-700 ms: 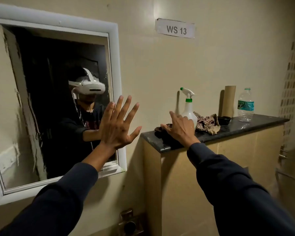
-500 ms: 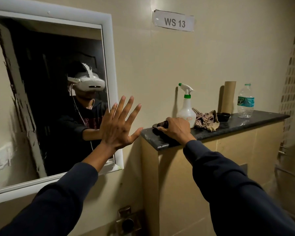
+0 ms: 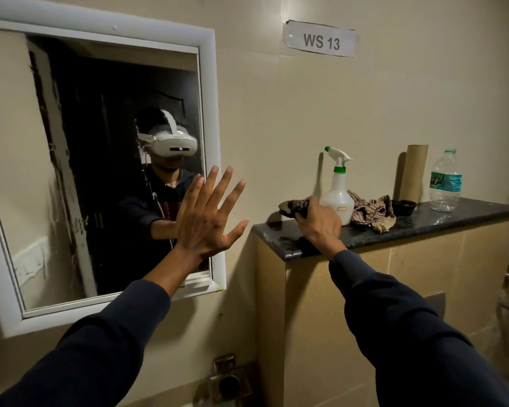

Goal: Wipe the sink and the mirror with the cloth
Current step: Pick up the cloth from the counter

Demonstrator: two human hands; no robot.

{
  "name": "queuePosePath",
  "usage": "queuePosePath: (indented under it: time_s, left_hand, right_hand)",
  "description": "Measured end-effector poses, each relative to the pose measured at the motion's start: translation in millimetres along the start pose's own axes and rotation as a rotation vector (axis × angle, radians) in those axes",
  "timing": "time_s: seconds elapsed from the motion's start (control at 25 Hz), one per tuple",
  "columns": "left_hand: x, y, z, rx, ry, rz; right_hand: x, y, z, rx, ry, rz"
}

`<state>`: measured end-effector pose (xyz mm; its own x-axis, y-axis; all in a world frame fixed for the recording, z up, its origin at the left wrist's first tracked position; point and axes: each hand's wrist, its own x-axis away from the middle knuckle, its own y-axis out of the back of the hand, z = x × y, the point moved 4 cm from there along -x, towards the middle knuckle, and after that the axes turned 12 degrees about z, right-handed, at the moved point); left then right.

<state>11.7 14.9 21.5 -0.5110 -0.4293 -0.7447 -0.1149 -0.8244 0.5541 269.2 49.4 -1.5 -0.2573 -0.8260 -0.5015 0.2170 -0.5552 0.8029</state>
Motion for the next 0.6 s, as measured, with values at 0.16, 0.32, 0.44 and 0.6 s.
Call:
queuePosePath:
  time_s: [0.16, 0.32, 0.44, 0.6]
  left_hand:
    - [8, 16, 22, -0.005, 0.061, 0.012]
    - [28, 37, 46, -0.048, 0.103, 0.005]
    - [50, 55, 72, -0.075, 0.151, -0.014]
    - [87, 78, 115, -0.109, 0.261, -0.030]
  right_hand:
    - [9, 27, 29, -0.263, 0.057, -0.203]
    - [22, 48, 71, -0.590, 0.140, -0.359]
    - [37, 52, 105, -0.746, 0.205, -0.437]
    - [63, 48, 155, -0.808, 0.330, -0.513]
